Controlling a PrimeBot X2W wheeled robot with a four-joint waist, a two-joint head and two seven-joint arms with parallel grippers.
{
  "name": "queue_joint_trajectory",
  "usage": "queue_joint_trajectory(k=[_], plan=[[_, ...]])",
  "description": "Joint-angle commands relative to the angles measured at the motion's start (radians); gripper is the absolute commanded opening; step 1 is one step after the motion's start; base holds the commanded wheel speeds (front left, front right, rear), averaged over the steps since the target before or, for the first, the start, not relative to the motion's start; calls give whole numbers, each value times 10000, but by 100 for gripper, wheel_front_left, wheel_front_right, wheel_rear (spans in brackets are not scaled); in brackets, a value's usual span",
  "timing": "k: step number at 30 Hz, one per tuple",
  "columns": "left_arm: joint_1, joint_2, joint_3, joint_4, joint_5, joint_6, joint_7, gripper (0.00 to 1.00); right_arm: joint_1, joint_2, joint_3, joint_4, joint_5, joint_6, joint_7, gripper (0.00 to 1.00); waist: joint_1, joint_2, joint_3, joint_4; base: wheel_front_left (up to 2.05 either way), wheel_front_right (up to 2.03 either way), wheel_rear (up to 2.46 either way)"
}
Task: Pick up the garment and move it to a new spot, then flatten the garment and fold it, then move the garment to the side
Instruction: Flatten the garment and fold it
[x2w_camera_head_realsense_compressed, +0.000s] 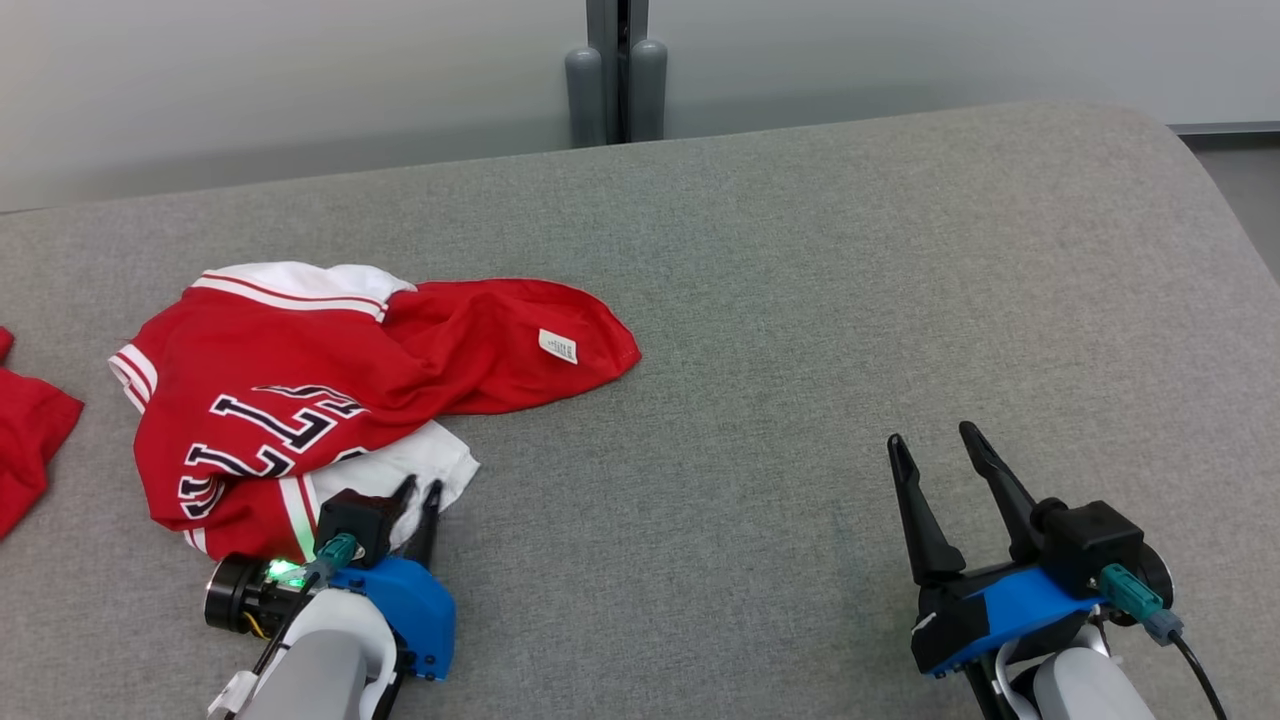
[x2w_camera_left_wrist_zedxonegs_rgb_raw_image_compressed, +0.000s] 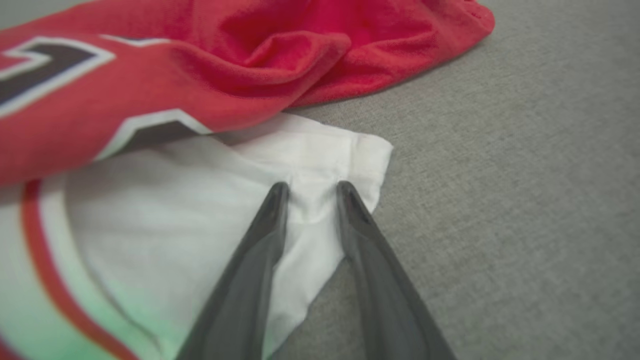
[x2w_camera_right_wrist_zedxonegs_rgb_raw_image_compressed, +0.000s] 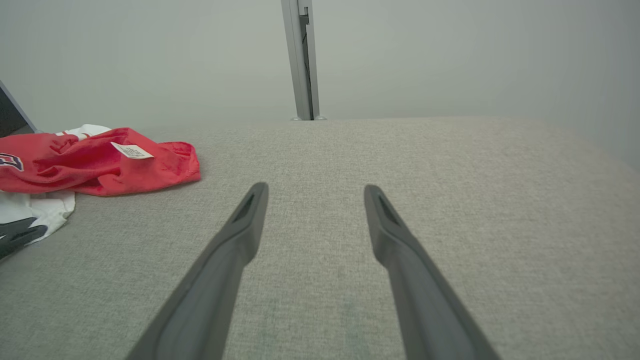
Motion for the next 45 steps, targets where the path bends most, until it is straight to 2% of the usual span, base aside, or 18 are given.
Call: queue_joint_trajectory(k=[1,5,12,19,25,33,39,40,41,42,45], plan=[[51,28,-66,264,-62,-5,108,0,-42,-20,-24,5,-66,1,-36,100,1,0,-18,18,0,0,0],[26,61,-118,35,-258,-5,86,0,68,-20,-107,8,-85,1,-34,100,1,0,-129,129,0,0,0],[697,69,93,-1890,-512,-5,59,0,342,-20,-183,38,37,1,-36,100,1,0,-551,507,0,0,0],[2229,226,329,-4013,-366,9,59,0,713,-22,-297,97,107,1,-34,100,1,0,-993,1058,0,0,0],[3962,529,612,-5351,-233,232,60,0,944,-20,-463,157,27,1,-36,100,1,0,-1286,1460,0,0,0],[6291,1050,1071,-6062,-286,742,59,0,1171,-22,-713,197,-30,1,-34,100,1,0,-1537,1918,0,0,0],[6889,1189,1441,-6182,-500,950,59,0,1246,-20,-745,222,-24,1,-36,100,1,0,-1656,2126,0,0,0],[6878,1131,1428,-6251,-503,915,59,16,1258,-20,-737,236,-13,1,-36,100,1,0,-1677,2147,0,0,0],[6835,1081,1398,-6357,-489,879,59,71,1266,-22,-722,255,5,1,-36,100,1,0,-1700,2160,0,0,0],[6770,1025,1390,-6528,-494,848,57,100,1272,-22,-694,281,24,1,-36,100,1,0,-1726,2159,0,0,0],[6621,909,1507,-7375,-456,786,59,100,1286,-23,-640,328,77,1,-34,100,1,0,-1798,2151,0,0,0]])
